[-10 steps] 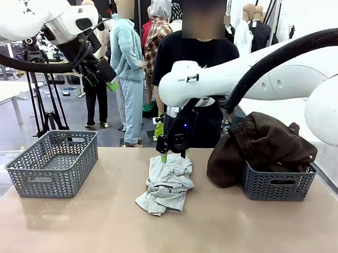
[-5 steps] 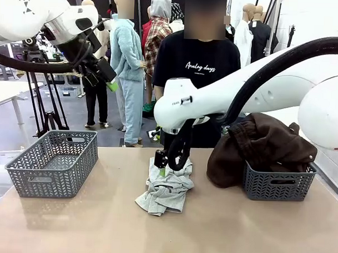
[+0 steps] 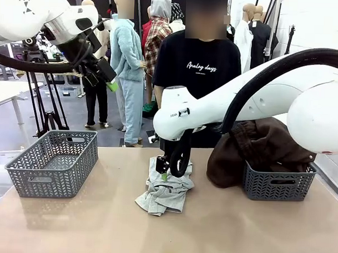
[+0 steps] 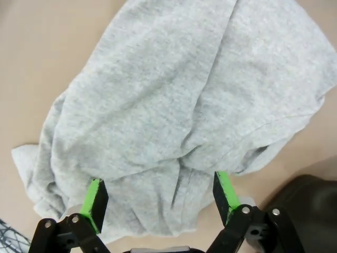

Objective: Sort the tops and bottoms.
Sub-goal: Lift clothes from the center of the table with your right hand.

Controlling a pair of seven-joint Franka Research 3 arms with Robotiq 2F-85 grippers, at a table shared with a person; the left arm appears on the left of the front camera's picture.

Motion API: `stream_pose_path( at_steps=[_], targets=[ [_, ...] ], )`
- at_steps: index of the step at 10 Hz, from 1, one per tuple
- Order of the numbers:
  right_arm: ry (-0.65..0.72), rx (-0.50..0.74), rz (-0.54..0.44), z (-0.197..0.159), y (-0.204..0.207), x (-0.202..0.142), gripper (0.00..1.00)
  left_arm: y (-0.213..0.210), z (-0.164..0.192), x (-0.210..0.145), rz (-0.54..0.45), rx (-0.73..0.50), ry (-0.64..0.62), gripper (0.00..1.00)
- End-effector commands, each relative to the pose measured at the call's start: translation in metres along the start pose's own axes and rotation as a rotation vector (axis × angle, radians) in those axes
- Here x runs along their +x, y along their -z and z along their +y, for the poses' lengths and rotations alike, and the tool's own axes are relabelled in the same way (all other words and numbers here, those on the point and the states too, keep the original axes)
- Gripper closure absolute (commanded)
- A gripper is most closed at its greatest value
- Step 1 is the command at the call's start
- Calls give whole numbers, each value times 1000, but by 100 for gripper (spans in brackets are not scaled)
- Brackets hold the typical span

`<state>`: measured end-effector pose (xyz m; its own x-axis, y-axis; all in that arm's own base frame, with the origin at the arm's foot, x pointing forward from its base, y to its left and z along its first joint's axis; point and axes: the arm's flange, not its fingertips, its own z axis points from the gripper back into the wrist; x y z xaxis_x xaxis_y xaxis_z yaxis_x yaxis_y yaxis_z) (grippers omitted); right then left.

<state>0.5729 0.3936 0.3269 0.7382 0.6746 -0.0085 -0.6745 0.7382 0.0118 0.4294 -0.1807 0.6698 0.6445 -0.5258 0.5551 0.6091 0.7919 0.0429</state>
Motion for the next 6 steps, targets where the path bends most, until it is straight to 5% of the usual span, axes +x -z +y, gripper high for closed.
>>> stream_pose_path(
  at_steps=[1,6],
  targets=[
    [18,-35,-10,-6,4,14,0,-1,1,-1,-8,4,-2,0],
    [1,-48,25,-14,12,31,0,-1,1,-1,-8,4,-2,0]
  ],
)
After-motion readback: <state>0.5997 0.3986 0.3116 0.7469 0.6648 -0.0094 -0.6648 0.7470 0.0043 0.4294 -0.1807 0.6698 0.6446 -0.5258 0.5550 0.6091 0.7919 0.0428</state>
